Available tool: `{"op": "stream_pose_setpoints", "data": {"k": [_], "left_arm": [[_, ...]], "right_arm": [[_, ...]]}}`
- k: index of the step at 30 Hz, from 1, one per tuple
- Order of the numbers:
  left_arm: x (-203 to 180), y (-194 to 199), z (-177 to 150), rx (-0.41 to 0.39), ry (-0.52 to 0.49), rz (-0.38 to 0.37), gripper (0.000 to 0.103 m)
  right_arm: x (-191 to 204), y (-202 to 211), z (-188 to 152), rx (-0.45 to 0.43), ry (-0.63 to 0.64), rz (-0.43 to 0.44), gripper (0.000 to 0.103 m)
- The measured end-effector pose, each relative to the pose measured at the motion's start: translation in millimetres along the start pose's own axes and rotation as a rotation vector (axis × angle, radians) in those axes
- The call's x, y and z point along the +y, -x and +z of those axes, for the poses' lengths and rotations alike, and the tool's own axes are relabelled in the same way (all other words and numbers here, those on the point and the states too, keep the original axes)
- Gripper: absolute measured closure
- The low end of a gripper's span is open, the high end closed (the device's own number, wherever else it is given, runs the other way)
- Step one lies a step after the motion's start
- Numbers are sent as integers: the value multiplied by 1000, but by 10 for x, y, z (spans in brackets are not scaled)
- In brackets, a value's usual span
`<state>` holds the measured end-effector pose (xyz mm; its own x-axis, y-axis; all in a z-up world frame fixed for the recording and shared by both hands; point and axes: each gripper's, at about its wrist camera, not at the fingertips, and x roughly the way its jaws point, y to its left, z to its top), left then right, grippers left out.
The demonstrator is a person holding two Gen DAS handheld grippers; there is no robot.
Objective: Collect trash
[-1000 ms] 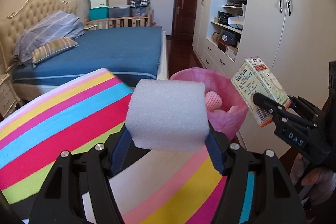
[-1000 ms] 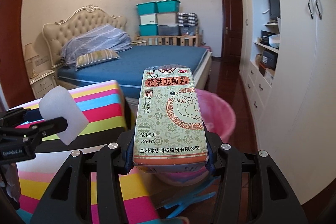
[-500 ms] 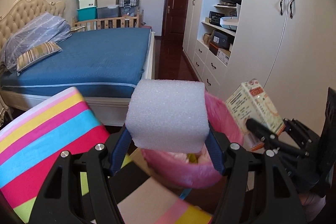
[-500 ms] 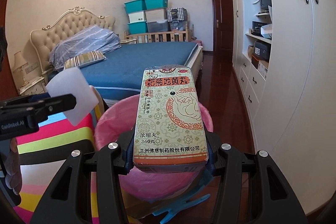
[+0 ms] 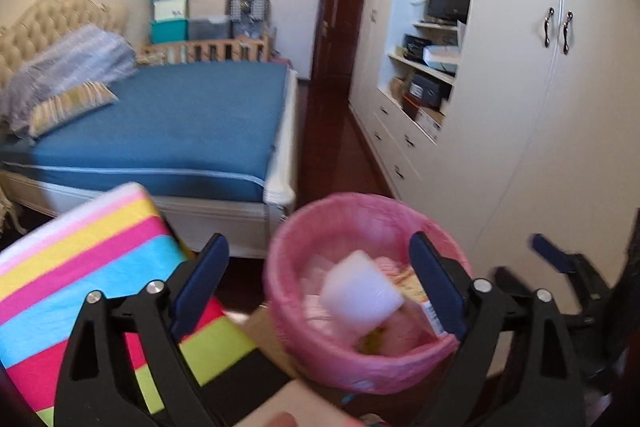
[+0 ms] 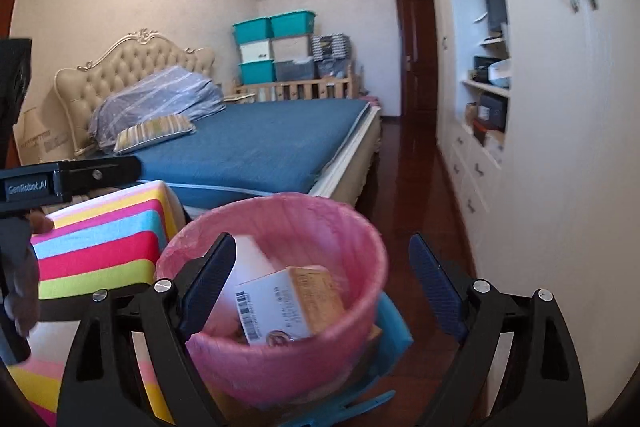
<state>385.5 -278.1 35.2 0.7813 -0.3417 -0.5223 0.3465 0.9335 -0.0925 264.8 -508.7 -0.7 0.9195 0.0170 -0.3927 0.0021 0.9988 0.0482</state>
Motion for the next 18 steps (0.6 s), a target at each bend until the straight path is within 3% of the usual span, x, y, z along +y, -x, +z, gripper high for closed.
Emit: {"op": "stream_pose_setpoints", "data": {"k": [9,11,18], "left_arm": [[191,1064,-216,-185,-46,163,5],[196,1285,-280,-218,-41,163,5],[144,1762,-720,-182,-78,148,5]], "right_arm": [[44,797,189,-55,-11,-57,18],[129,1001,245,-77,-16,-48,18],[445,1458,40,-58,24,-32,18]]}}
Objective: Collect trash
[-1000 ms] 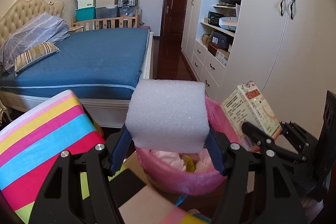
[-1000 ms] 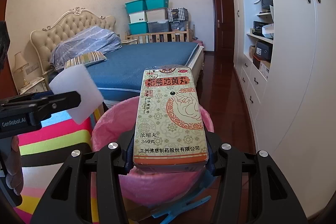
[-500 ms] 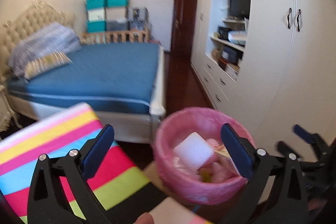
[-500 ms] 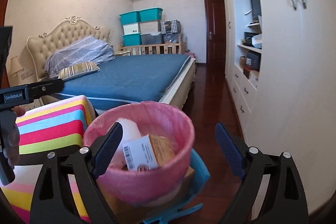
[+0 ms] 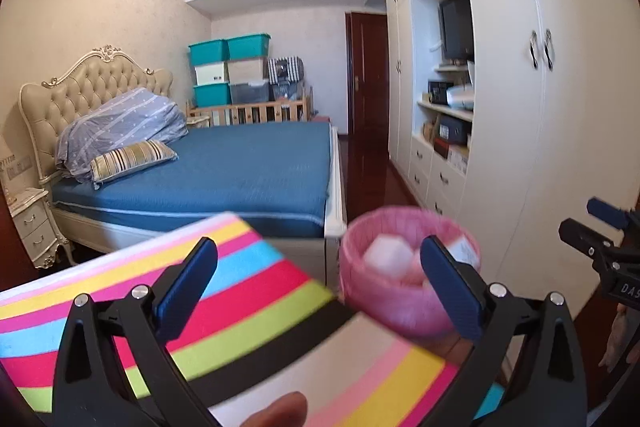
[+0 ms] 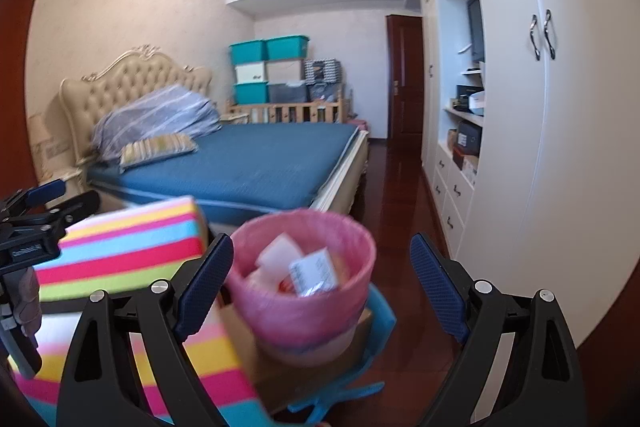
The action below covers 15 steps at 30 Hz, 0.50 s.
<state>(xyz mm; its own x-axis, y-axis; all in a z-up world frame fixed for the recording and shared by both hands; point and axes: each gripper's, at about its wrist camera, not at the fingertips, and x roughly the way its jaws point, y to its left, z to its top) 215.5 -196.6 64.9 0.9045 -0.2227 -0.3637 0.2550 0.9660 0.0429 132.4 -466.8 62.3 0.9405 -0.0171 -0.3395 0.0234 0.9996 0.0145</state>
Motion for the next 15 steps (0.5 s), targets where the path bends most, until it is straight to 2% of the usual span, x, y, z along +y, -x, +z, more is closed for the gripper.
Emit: {"op": "stream_pose_setpoints", "data": {"k": [5,8,15], "left_arm": [[-74,208,-309,48,-40,-4,5],[-120,290,-464,61,-39,-39,5],[-276,413,-692,70,-62,-67,5]], "right_arm": [[132,142,-262,66,27,10,18],[205,186,-381,104,48,32,18],[262,254,-513,121,64,32,18]]}}
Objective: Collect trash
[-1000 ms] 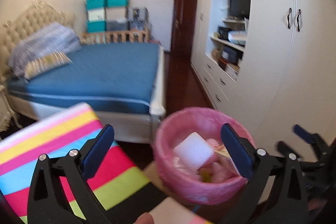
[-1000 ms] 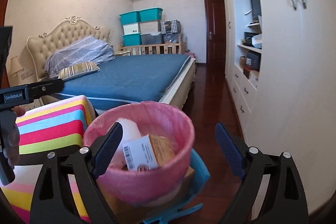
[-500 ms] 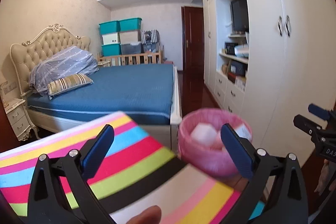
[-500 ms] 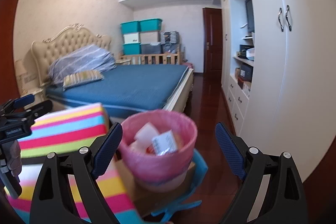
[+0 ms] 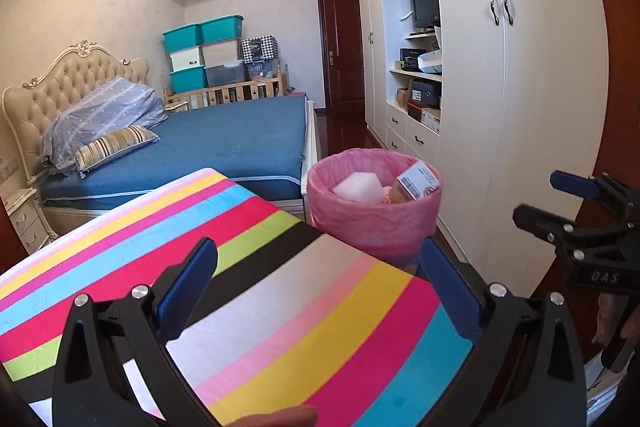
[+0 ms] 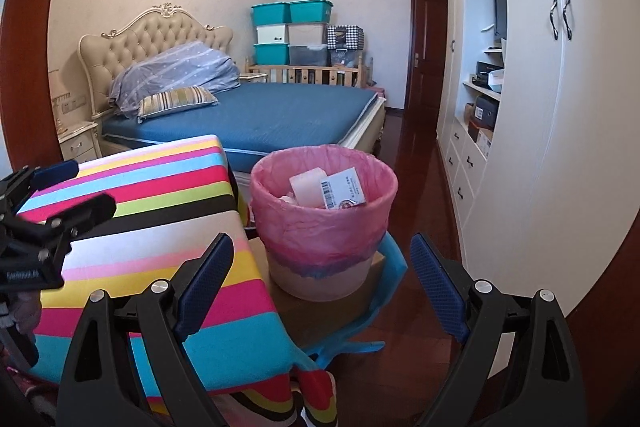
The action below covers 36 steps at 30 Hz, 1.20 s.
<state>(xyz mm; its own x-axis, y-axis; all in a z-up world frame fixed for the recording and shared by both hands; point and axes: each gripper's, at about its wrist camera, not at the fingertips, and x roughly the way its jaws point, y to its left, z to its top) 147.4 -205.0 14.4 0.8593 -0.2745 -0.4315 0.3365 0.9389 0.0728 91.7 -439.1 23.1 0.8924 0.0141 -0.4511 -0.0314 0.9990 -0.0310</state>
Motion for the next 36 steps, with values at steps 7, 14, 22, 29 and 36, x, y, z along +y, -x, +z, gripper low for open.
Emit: {"op": "stream_pose_setpoints", "data": {"k": [7,14,22,29,36], "left_arm": [[-145,-100,-78,27,-20,-11,5],[-112,-179,-77,52,-4,-14,5],[-85,-188,-78,59,2,-18,5],[-63,-184,-90,46,10,-17,5],[-39,-146,-139,19,17,-17,5]], "right_arm": [[23,23,-36,11,3,11,18],[19,11,-33,22,11,12,18],[5,-4,-38,28,2,15,18],[-9,-1,-45,22,-5,13,18],[-1,10,-45,13,-3,6,18]]}}
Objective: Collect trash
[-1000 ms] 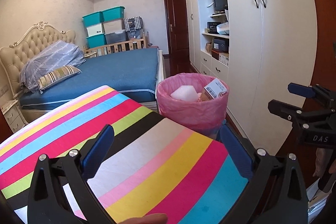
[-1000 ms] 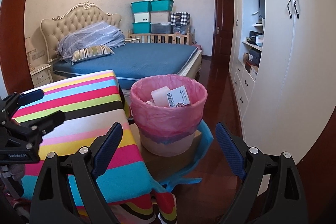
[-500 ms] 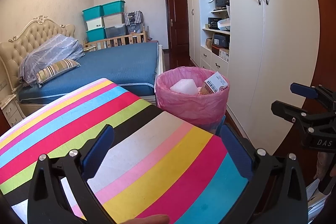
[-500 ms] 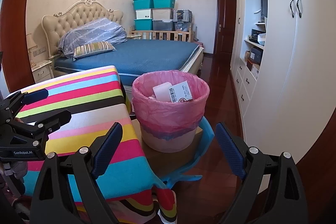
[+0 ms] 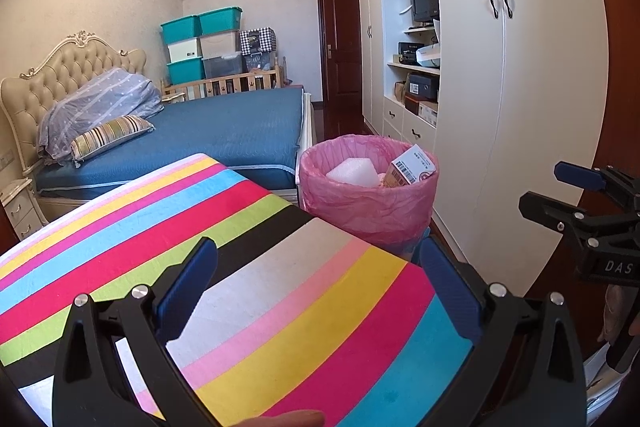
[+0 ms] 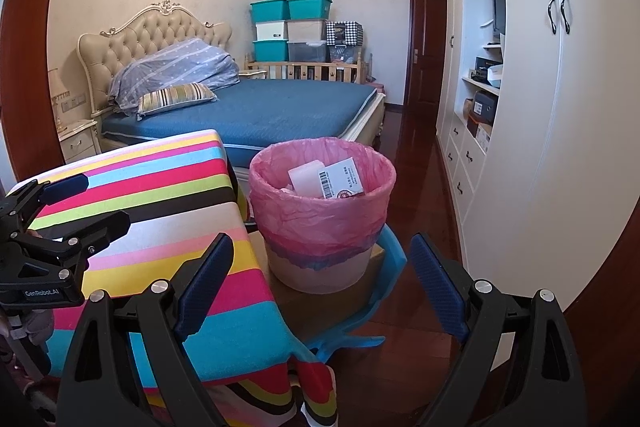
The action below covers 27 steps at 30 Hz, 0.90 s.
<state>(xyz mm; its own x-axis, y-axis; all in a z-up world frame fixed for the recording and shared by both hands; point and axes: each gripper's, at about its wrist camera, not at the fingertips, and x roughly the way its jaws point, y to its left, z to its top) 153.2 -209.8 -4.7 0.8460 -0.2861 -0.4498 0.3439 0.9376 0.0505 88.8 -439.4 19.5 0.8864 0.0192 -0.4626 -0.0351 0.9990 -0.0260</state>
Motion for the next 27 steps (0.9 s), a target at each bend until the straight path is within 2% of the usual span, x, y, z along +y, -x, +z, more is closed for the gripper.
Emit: {"op": "stream_pose_setpoints", "data": {"k": [27], "left_arm": [[99,23,-63,-40,55,-22,5]], "right_arm": [[72,56,-26,-48,26,19,18]]}}
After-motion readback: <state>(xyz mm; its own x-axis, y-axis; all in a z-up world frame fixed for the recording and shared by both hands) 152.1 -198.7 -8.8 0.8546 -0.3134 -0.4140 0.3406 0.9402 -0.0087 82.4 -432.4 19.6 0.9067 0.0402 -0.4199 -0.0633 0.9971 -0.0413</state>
